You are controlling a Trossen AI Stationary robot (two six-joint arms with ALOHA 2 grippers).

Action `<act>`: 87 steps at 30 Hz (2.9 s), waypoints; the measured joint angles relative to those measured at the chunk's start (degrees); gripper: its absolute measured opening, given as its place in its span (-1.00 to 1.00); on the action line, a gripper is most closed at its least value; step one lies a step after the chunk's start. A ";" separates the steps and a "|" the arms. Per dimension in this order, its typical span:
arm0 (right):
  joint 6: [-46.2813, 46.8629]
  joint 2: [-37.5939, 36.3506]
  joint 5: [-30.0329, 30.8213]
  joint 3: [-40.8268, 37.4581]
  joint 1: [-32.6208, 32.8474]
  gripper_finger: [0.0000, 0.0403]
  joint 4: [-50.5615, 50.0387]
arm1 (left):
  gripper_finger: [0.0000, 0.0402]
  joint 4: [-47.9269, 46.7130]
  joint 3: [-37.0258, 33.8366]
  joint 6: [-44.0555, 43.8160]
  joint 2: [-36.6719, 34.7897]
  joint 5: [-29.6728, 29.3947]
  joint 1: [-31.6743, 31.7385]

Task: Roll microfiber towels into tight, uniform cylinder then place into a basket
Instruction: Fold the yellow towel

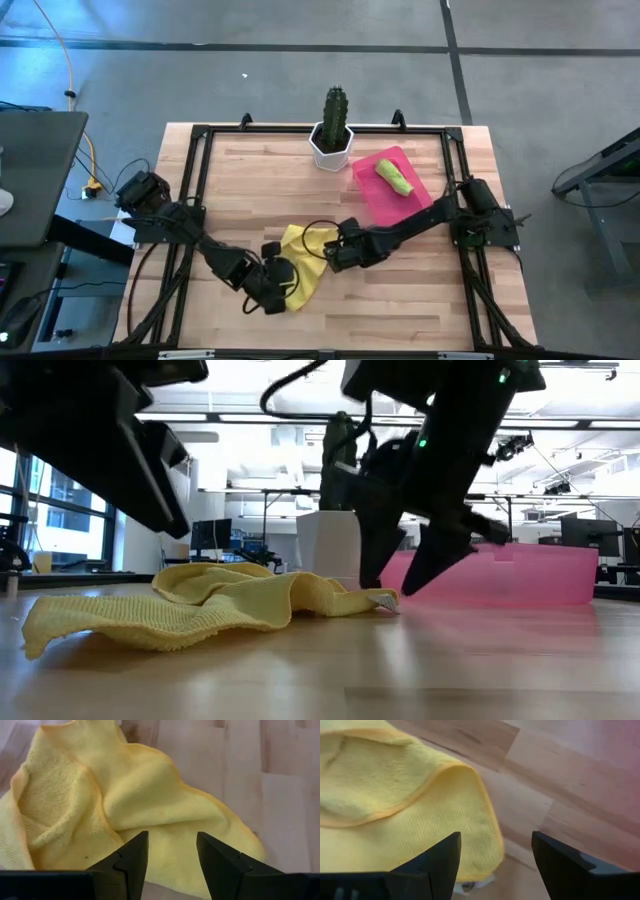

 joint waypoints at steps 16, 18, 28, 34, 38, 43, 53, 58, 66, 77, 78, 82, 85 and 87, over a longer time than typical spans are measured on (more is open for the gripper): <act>1.58 4.71 1.65 0.04 1.76 -0.36 2.24 | -0.21 -1.69 -0.02 0.02 -0.01 -1.94 -1.13; 1.18 4.77 1.92 0.04 2.11 -0.50 1.67 | -0.21 -1.64 -0.02 0.02 -0.01 -1.94 -1.08; -3.98 4.06 2.74 0.12 2.37 -0.97 -1.41 | -0.21 -1.69 -0.02 0.02 -0.01 -1.94 -1.06; -15.53 -0.23 1.09 -0.22 2.01 -1.00 -2.07 | -0.21 -1.71 -0.02 2.34 -0.01 -5.24 -0.97; -29.16 -4.27 2.31 1.37 2.40 -1.00 -2.05 | -0.21 -0.42 -0.02 5.22 -0.01 -11.49 -0.97; -48.43 -7.58 6.60 5.94 4.46 -1.00 -2.02 | -0.21 6.18 -0.02 10.67 -0.01 -22.45 -0.95; -76.83 -7.91 8.63 19.29 7.73 -1.00 -3.49 | -0.21 29.09 -0.01 31.72 -0.01 -35.79 -0.53; -87.22 -7.93 8.49 24.21 9.16 -1.00 -4.77 | -0.21 32.02 0.01 33.86 -0.01 -36.78 0.75; -92.18 -7.93 13.69 31.29 11.13 -1.00 -11.92 | -0.21 25.73 -0.02 23.12 -0.01 -37.06 0.43; -89.83 -7.98 15.15 34.01 11.17 -1.00 -15.35 | -0.21 11.10 -0.02 4.49 -0.01 -28.76 -0.69; -89.68 -7.98 15.19 34.01 11.17 -1.00 -15.47 | -0.21 9.80 -0.02 2.87 -0.01 -28.04 -0.69; -88.96 -7.98 16.44 34.01 11.17 -1.00 -16.43 | -0.21 5.72 -0.02 -2.18 -0.01 -26.50 -1.16; -88.28 -7.98 16.79 34.01 11.17 -1.00 -18.09 | -0.21 4.64 -0.02 -3.45 0.00 -25.25 -2.37; -86.36 -7.98 16.81 34.01 11.17 -1.00 -19.19 | -0.21 4.45 -0.02 -3.47 0.02 -24.81 -3.61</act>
